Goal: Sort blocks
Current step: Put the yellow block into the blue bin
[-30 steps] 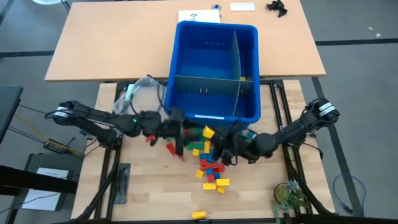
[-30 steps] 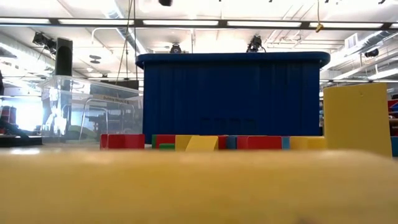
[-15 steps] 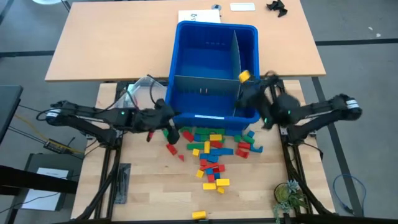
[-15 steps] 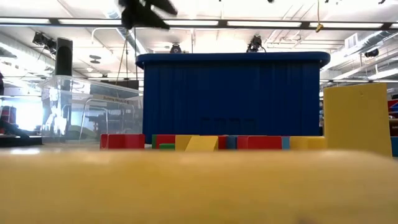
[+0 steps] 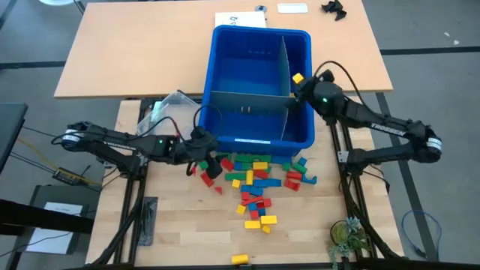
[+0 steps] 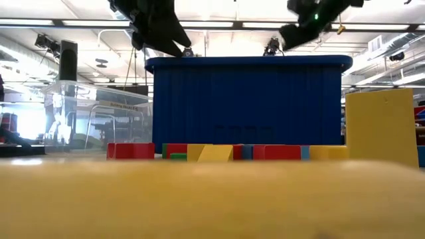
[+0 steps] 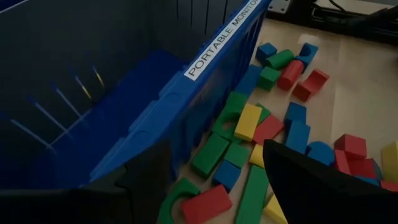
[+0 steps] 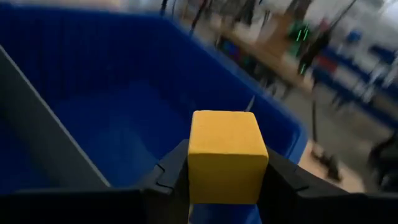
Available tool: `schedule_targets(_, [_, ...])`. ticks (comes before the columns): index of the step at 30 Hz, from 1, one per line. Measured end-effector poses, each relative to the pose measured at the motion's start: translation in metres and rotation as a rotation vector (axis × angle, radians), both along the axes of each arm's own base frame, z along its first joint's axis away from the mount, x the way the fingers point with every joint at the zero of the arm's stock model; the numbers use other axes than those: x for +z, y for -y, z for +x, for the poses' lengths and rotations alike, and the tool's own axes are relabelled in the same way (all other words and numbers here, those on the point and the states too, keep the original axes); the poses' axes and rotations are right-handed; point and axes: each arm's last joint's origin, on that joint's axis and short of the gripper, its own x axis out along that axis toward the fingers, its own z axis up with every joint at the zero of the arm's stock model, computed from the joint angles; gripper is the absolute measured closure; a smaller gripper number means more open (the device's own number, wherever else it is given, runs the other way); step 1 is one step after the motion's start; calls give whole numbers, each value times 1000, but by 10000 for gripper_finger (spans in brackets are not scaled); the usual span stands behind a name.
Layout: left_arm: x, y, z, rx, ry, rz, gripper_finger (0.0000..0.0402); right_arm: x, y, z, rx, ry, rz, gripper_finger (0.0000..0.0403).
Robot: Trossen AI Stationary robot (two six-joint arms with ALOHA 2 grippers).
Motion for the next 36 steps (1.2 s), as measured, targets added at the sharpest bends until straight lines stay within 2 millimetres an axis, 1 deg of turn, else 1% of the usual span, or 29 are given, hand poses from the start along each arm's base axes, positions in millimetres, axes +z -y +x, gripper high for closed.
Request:
schedule_targets(6, [1,0,1,-3,14,1,136,0,31,-9,-26,-8,235,275])
schedule_targets(12, [1,0,1,-3,14,2,136,3,57,-15,-29,-37,402,275])
schedule_targets(16, [1,0,1,-3,14,2,136,-2,75,-15,-20,-16,496,275])
schedule_targets(20, [1,0,1,-4,13,3,136,-15,89,-12,-33,-42,550,275])
schedule_targets(26, [1,1,1,-29,10,-13,136,-23,98,-13,-43,-63,582,275])
schedule_targets(36, [1,2,1,-55,5,-26,136,-22,98,-15,-51,-59,590,275])
